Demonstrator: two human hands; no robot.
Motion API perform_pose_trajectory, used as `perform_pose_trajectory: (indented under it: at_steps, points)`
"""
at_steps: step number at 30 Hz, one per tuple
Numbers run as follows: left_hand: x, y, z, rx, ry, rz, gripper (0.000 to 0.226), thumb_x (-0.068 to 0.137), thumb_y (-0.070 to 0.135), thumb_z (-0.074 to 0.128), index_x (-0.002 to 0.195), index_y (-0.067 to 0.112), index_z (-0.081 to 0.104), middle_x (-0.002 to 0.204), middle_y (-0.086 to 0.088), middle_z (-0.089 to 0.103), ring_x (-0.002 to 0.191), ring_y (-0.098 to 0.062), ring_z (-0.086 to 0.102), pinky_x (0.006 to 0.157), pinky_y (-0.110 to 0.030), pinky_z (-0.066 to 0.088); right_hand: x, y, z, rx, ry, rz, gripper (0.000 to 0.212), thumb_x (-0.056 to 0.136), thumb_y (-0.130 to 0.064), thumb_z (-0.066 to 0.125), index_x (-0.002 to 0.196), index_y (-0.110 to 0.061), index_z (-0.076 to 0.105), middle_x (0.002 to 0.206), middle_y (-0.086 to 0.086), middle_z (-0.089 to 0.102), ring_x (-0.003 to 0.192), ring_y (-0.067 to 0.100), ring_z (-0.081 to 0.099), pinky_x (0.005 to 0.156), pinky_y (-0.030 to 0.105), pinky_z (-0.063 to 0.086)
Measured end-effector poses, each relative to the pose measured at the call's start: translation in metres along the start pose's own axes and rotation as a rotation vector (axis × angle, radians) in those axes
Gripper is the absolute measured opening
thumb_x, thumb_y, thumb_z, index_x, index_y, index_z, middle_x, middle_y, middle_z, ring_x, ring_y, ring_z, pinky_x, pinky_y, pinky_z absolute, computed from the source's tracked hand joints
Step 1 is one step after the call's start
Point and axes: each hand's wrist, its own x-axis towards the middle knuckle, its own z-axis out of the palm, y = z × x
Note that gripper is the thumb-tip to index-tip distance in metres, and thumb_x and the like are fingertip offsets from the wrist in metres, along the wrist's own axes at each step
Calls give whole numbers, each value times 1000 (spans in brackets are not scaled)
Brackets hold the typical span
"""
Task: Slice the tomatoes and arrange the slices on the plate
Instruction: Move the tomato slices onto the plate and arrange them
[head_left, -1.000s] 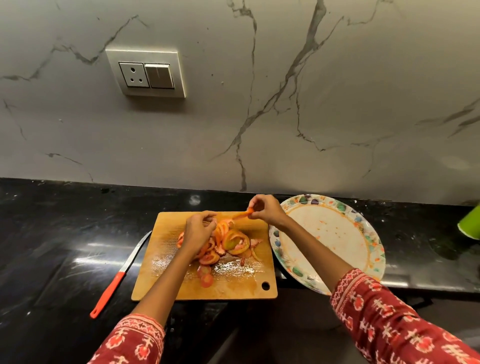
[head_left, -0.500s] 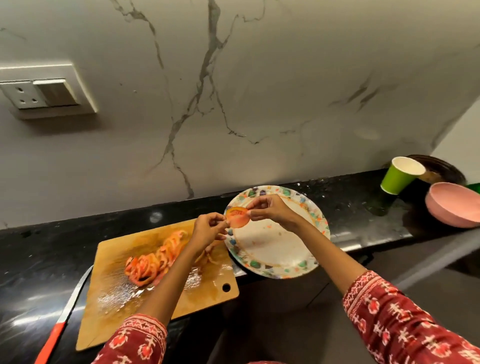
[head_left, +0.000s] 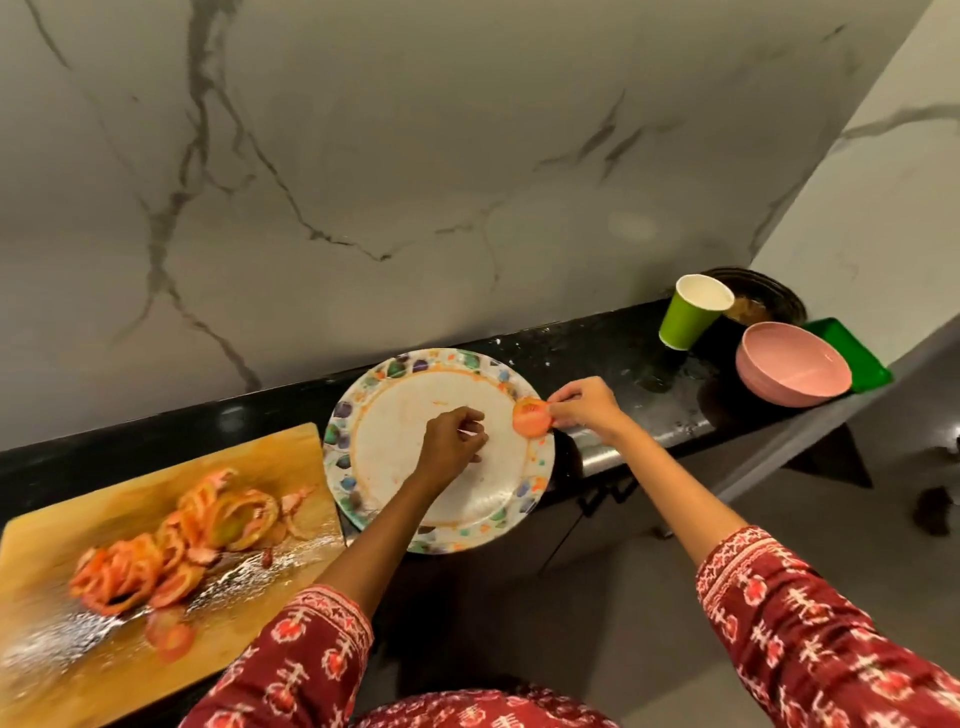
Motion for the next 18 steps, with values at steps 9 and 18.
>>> perform_pose_trajectory:
  at_steps: [9,18]
  points:
    - [16,21,37,-84,-158,-127,49,83,-1,61,130,3,46,120,-21,57,104,-31,60,76,-34,56,14,10,-2,22,-15,32,8,74,0,73,74,-8,71,76,11,68,67,16,66,70,27,59]
    - [12,20,30,-55,-138,-119,43,87,3,59,128,4,47,121,-19,56,105,-29,59,73,-32,56,13,3,-3,-71,116,-105,13,85,-15,67,83,-3,71,73,9,66,59,13,60,60,20,53]
